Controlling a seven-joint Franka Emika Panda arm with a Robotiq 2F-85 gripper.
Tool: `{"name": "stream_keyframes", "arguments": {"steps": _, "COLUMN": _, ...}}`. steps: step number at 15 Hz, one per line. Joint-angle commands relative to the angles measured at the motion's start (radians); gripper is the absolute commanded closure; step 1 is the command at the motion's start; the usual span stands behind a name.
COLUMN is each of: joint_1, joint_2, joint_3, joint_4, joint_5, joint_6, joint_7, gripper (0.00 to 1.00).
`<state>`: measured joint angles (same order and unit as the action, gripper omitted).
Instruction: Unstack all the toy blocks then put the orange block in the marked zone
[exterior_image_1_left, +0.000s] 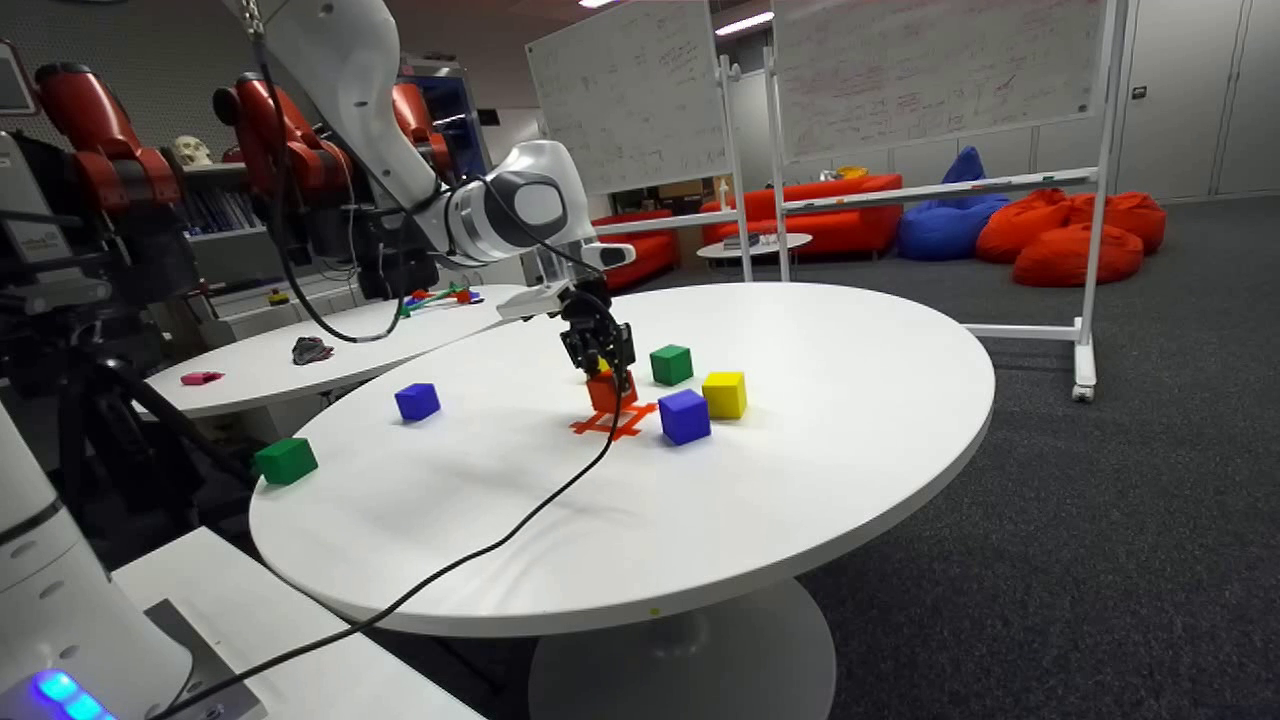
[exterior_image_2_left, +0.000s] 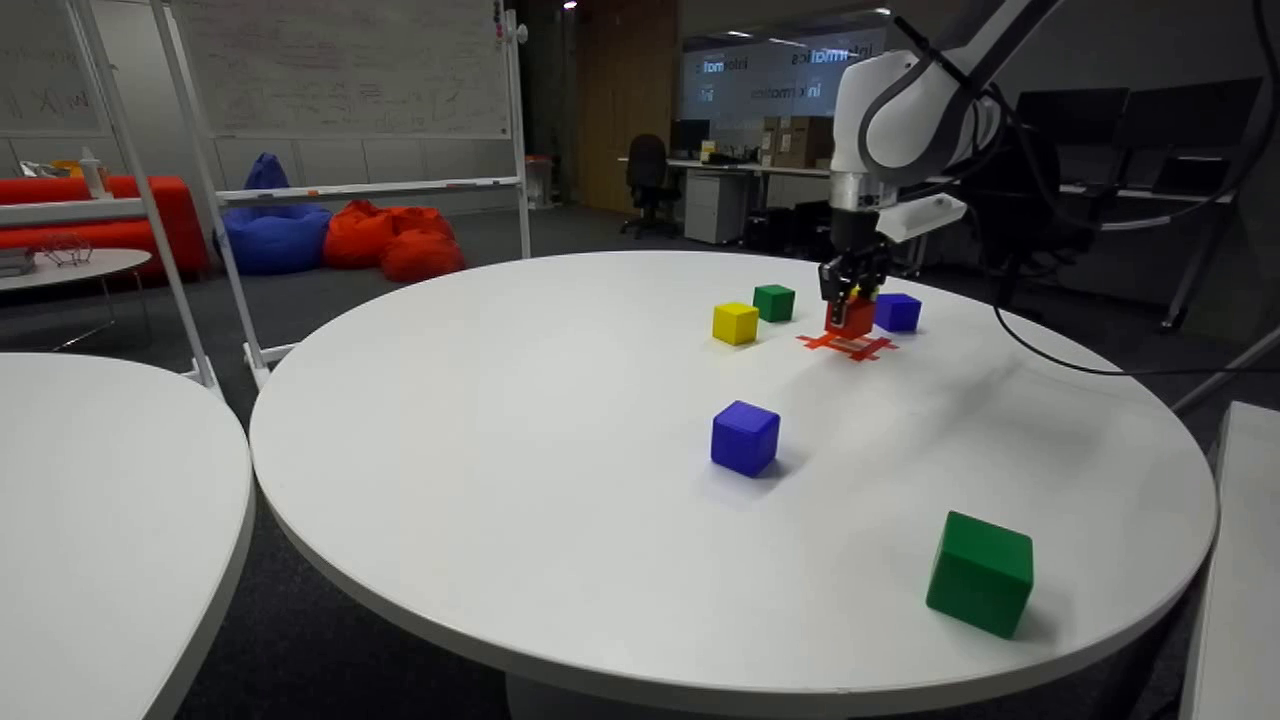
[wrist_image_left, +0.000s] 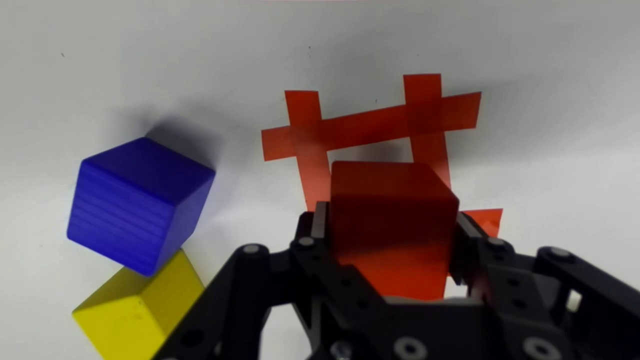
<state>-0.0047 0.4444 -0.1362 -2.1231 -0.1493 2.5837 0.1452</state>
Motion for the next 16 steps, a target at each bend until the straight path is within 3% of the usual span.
{"name": "stream_keyframes", "arguments": {"steps": 1, "joint_1": -0.014, "joint_2": 0.014, "joint_3": 0.009, "joint_4": 0.027, "joint_5": 0.026, "joint_6": -0.02, "joint_7": -0.009, "gripper": 0.69}}
{"name": "stream_keyframes", "arguments": {"steps": 16, "joint_1": -0.022, "joint_2": 0.031, "joint_3": 0.008, "joint_4": 0.043, "joint_5": 0.041, "joint_6": -0.024, "joint_7": -0.01, "gripper": 0.69}}
